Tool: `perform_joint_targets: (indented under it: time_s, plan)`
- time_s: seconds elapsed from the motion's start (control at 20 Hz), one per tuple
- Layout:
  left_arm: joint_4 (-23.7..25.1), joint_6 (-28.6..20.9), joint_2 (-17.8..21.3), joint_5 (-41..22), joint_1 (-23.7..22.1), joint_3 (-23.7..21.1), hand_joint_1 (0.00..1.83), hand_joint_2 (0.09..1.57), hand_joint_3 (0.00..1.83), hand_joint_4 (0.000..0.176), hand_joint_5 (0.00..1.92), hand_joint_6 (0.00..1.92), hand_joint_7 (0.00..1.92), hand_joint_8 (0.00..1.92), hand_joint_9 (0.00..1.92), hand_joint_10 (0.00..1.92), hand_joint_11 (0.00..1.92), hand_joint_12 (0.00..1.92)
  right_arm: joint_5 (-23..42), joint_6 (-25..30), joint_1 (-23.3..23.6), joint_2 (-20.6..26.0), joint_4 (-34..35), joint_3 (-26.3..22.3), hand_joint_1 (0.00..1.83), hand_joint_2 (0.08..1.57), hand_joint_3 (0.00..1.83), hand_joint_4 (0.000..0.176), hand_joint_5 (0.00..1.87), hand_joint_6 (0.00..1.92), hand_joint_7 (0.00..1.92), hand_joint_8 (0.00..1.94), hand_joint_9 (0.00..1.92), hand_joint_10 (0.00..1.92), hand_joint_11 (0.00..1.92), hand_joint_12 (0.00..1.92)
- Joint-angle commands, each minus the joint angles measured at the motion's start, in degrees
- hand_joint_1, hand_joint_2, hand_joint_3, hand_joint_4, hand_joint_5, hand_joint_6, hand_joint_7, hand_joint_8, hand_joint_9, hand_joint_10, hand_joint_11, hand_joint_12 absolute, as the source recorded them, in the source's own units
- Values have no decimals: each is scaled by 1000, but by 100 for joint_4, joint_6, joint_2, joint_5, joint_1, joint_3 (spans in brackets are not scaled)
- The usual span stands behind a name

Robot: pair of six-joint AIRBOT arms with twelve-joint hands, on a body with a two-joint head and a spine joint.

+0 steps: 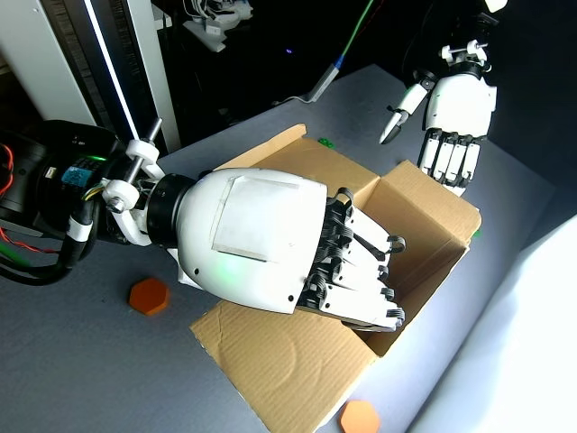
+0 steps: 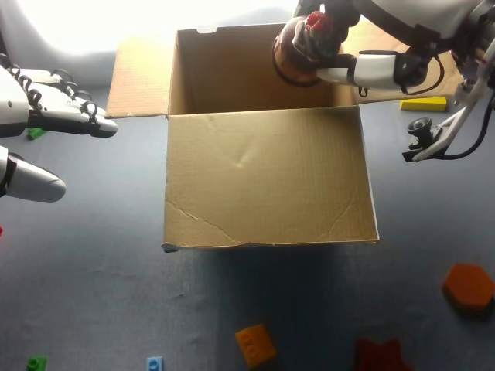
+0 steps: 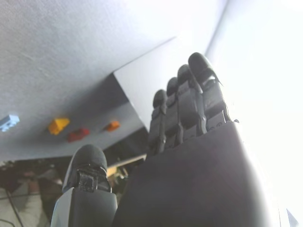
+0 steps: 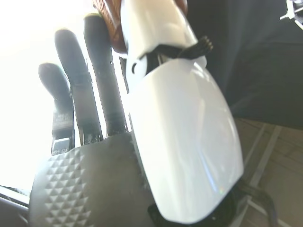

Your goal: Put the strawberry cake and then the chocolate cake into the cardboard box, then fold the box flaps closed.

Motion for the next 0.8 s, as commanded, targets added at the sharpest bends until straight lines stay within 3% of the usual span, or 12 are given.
perform_joint_targets:
  time_s: [0.0, 0.45, 0.5, 0.55, 0.6, 0.65, 0.75]
  plan:
    - [-417, 7, 50, -100, -60, -7, 0, 1227, 1, 7, 140, 1, 173, 1, 195, 3, 0, 719, 766, 1, 37, 66, -82, 23, 1207, 1164, 2, 0, 897, 1013, 893, 1284, 600, 1414, 199, 1921]
    - [-416, 7, 56, -85, -93, 11, 0, 1220, 0, 5, 135, 7, 176, 5, 189, 5, 0, 739, 753, 0, -1, 98, -84, 38, 1160, 1222, 4, 0, 757, 1227, 802, 1377, 482, 1375, 193, 1921]
    - [-416, 8, 56, -85, -93, 11, 0, 1213, 0, 7, 132, 5, 174, 3, 188, 4, 0, 742, 755, 0, -2, 98, -84, 38, 1077, 1226, 1, 0, 760, 1293, 687, 910, 453, 1296, 180, 1921]
    - [-417, 8, 56, -81, -96, 11, 0, 1218, 0, 6, 133, 5, 171, 2, 186, 3, 0, 740, 767, 1, -1, 98, -84, 38, 1045, 1187, 0, 0, 590, 760, 654, 558, 434, 1160, 150, 1883]
    - [-417, 8, 53, -64, -110, 11, 0, 1223, 0, 6, 128, 3, 169, 1, 188, 3, 0, 740, 767, 1, -12, 96, -83, 37, 981, 1141, 0, 0, 509, 429, 619, 292, 428, 983, 84, 1832]
    - [-417, 8, 52, -53, -115, 6, 0, 1222, 0, 10, 126, 2, 165, 0, 184, 2, 0, 739, 763, 2, -17, 96, -84, 35, 927, 1123, 0, 0, 464, 241, 597, 130, 409, 888, 39, 1790]
    - [-417, 8, 51, -43, -116, 6, 0, 1225, 1, 11, 137, 6, 175, 4, 190, 4, 0, 740, 749, 2, -6, 98, -86, 36, 763, 1078, 0, 0, 255, 27, 365, 6, 281, 456, 1, 1488]
